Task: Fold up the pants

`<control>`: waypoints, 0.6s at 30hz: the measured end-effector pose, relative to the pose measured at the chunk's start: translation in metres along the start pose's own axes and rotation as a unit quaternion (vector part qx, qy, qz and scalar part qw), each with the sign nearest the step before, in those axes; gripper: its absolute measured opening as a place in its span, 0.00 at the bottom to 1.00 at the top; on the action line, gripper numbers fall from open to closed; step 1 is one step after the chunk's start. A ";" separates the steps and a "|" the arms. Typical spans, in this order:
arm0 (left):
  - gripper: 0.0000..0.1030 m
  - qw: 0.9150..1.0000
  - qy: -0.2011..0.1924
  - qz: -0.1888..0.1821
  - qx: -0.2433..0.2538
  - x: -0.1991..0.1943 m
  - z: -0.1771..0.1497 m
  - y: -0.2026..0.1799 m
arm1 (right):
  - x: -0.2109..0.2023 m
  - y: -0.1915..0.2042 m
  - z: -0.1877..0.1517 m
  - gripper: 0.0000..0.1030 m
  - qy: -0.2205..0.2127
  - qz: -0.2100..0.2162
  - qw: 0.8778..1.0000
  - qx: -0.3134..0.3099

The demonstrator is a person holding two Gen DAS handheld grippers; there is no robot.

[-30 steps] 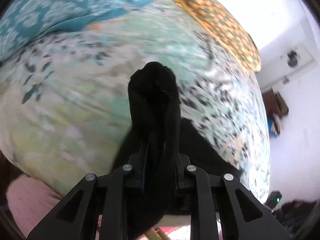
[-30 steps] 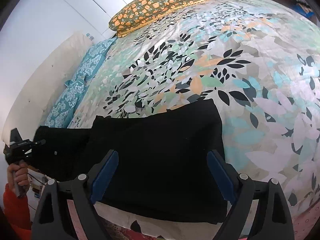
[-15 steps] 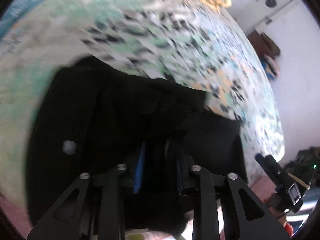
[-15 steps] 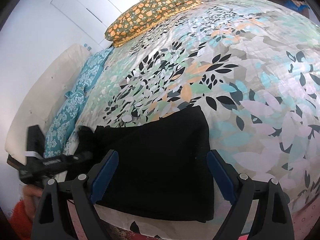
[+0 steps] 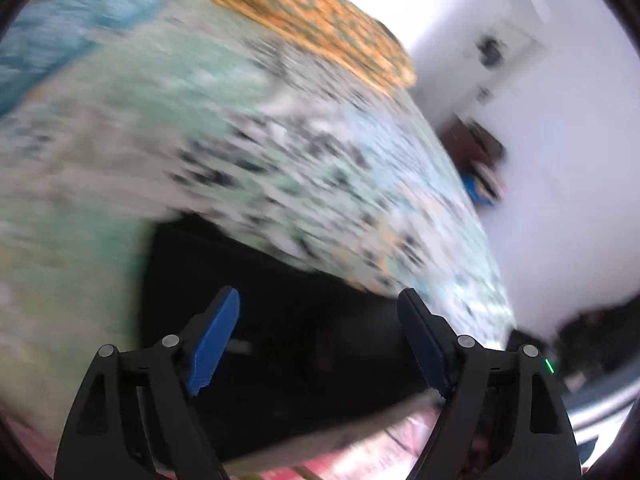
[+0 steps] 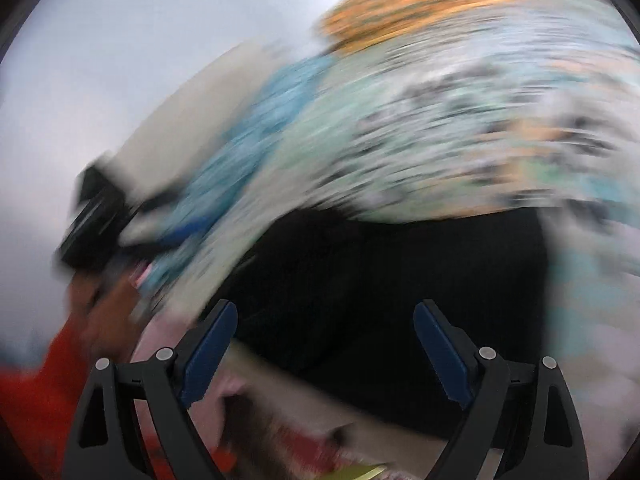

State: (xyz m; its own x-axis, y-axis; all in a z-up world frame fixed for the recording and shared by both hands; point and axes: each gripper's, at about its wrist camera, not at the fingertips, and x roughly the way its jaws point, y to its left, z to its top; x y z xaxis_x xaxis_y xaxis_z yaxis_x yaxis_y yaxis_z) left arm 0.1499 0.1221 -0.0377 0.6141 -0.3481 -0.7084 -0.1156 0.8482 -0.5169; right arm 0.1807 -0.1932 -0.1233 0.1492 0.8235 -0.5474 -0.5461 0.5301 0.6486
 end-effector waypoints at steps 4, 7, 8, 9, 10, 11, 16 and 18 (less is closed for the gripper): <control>0.80 0.995 -0.032 0.080 -0.044 -0.012 -0.017 0.059 | 0.051 0.035 -0.015 0.87 0.087 0.016 0.995 -0.054; 0.80 0.989 -0.039 0.132 -0.062 -0.002 -0.043 0.093 | 0.065 0.033 -0.011 0.87 0.095 -0.005 0.994 -0.055; 0.78 0.986 -0.031 0.150 -0.067 0.003 -0.056 0.106 | 0.069 0.031 -0.009 0.87 0.096 -0.007 0.994 -0.050; 0.77 0.983 -0.015 0.164 -0.078 0.007 -0.059 0.113 | 0.071 0.028 -0.006 0.87 0.097 -0.007 0.994 -0.046; 0.72 0.982 -0.003 0.167 -0.092 0.009 -0.058 0.118 | 0.074 0.026 -0.003 0.87 0.100 -0.008 0.994 -0.044; 0.72 0.984 -0.007 0.145 -0.102 0.011 -0.054 0.121 | 0.077 0.025 0.000 0.87 0.104 -0.006 0.994 -0.045; 0.72 0.985 -0.022 0.156 -0.072 0.015 -0.048 0.115 | 0.098 0.020 0.003 0.87 0.139 -0.019 0.989 -0.042; 0.72 0.985 -0.017 0.156 -0.077 0.017 -0.048 0.116 | 0.100 0.015 0.002 0.88 0.154 -0.007 0.988 -0.023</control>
State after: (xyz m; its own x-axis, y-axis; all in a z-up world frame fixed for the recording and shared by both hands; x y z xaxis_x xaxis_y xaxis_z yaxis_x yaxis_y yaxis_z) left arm 0.1093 0.1950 -0.1328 0.5551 -0.0639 -0.8293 -0.4191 0.8398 -0.3452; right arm 0.1892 -0.1023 -0.1674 -0.0972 0.7116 -0.6958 -0.5830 0.5259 0.6193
